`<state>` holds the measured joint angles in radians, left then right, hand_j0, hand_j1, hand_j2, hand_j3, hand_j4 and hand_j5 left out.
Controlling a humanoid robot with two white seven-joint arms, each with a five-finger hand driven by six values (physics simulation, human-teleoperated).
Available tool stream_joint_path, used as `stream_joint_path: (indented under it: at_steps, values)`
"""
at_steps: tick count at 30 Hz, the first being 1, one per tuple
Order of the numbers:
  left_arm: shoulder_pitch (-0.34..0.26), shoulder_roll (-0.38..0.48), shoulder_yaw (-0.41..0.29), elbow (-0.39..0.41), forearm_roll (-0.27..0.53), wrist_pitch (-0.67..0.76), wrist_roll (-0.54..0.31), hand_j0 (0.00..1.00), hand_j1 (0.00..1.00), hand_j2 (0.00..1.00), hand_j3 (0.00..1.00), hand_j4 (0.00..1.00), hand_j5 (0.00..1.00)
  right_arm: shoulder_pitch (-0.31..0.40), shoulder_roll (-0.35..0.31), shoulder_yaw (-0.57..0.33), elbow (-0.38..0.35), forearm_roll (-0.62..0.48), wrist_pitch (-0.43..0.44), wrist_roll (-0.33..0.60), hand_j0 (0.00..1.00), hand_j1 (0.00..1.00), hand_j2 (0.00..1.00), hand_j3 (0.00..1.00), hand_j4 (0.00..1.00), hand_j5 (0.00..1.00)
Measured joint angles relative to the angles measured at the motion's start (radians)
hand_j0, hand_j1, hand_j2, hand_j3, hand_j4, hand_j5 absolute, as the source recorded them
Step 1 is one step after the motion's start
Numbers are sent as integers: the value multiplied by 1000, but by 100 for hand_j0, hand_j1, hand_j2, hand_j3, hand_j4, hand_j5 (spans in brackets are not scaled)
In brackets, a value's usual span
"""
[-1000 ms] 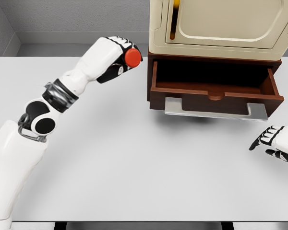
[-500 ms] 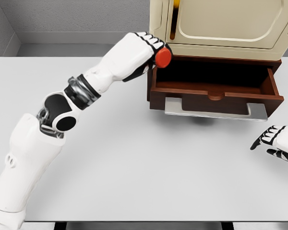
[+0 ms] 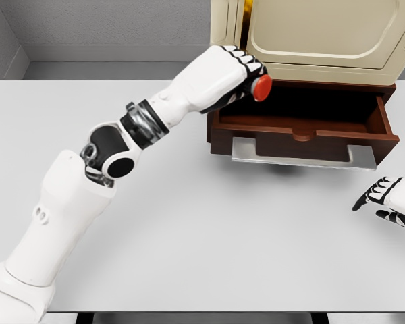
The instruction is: Put the switch into the drawer with left arm, and close the drawer with right arm
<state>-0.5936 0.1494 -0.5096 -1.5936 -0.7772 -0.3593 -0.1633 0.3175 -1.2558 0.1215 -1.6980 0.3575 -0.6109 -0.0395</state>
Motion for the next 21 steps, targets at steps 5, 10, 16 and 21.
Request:
stream_joint_path:
  at_steps: [5,10,16,21]
  values:
    - [-17,-26,-9,24,-17,0,0,39,39,39,39,39,39,0,0,0,5,0,0,0,61,61,61,61,61,61]
    - [-37,-51,-19,58,-30,0,0,40,40,40,40,40,40,0,0,-1,11,0,0,0,61,61,61,61,61,61]
    - [-40,-64,-31,79,-35,0,0,78,78,78,78,78,78,-2,0,0,13,0,0,0,61,61,61,61,61,61]
    - [-40,-66,-37,82,-35,0,0,81,81,81,81,81,81,-2,0,0,14,0,0,0,61,61,61,61,61,61]
